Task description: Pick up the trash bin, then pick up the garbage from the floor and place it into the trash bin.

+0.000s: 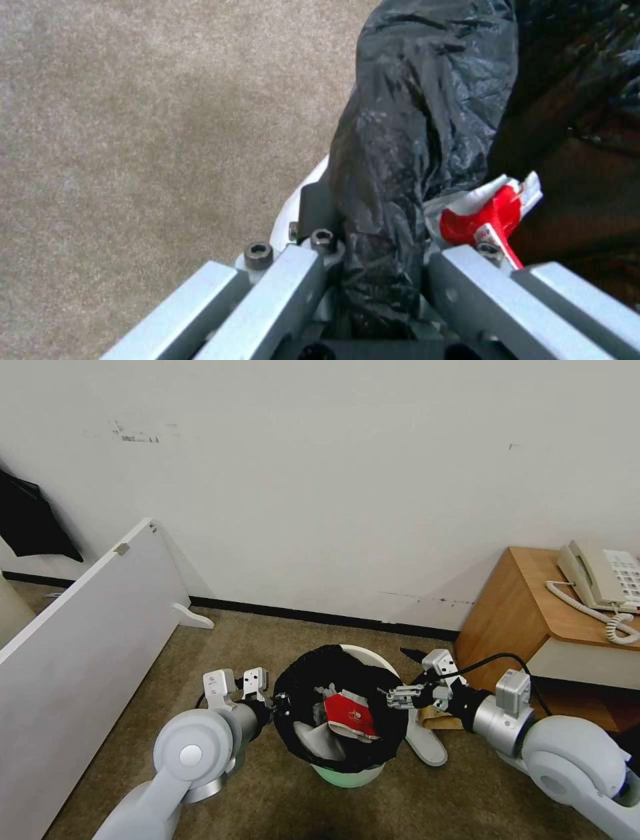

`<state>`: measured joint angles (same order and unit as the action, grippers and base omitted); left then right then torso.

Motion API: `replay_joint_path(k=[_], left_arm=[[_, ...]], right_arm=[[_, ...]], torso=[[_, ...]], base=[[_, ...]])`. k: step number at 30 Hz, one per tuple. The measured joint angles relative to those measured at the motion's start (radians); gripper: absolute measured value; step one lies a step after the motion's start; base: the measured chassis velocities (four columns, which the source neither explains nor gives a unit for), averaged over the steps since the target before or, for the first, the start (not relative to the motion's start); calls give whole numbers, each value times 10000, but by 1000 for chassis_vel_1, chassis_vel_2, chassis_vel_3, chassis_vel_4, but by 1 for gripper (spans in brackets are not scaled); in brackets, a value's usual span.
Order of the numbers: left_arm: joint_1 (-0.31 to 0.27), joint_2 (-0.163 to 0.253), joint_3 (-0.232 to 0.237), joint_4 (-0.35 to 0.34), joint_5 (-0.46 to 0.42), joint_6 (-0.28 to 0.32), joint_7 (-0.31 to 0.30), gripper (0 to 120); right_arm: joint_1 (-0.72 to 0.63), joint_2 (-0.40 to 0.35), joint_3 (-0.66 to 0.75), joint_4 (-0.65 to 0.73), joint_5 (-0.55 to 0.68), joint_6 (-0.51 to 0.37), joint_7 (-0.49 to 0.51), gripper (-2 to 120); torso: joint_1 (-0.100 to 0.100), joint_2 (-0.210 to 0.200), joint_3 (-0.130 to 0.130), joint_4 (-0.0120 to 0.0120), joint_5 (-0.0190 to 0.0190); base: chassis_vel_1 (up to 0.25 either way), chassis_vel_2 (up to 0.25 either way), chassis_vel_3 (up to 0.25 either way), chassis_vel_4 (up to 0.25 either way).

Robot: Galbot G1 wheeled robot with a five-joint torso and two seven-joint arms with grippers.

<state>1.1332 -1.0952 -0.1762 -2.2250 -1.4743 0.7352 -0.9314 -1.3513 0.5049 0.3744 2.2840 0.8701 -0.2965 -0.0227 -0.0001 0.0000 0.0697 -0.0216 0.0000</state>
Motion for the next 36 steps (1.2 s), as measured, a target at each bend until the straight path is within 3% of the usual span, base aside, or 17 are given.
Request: replay_joint_path(k=[11, 16, 24, 28, 31, 36], left_arm=[[52, 151, -281, -86, -106, 0, -262, 1], [204, 454, -677, -202, -92, -22, -303, 1], [641, 922, -1527, -489, 116, -140, -324, 1], [800, 1027, -1769, -610, 153, -140, -326, 1], [1212, 1101, -2271, -844, 164, -141, -333, 1], [1618, 1036, -2473, -959, 322, -142, -309, 1]], right_arm=[[142, -163, 814, 566, 771, 181, 206, 100], [90, -235, 1278, 848, 1208, 274, 519, 100], [-274, 240, 1645, 997, 1185, 278, 768, 100], [-378, 337, 1768, 999, 1136, 278, 782, 100], [-484, 713, 1792, 735, 798, 299, 796, 100], [-634, 1133, 1562, 372, 325, 295, 815, 100]], torso=[[0, 0, 0, 1, 0], [0, 0, 0, 1, -1], [0, 1, 0, 0, -1], [0, 0, -1, 0, -2], [0, 1, 0, 0, 0], [0, 0, -1, 1, 0]], base=[[0, 0, 0, 0], [0, 0, 0, 0], [0, 0, 0, 0], [0, 0, 0, 0], [0, 0, 0, 0], [0, 0, 0, 0]])
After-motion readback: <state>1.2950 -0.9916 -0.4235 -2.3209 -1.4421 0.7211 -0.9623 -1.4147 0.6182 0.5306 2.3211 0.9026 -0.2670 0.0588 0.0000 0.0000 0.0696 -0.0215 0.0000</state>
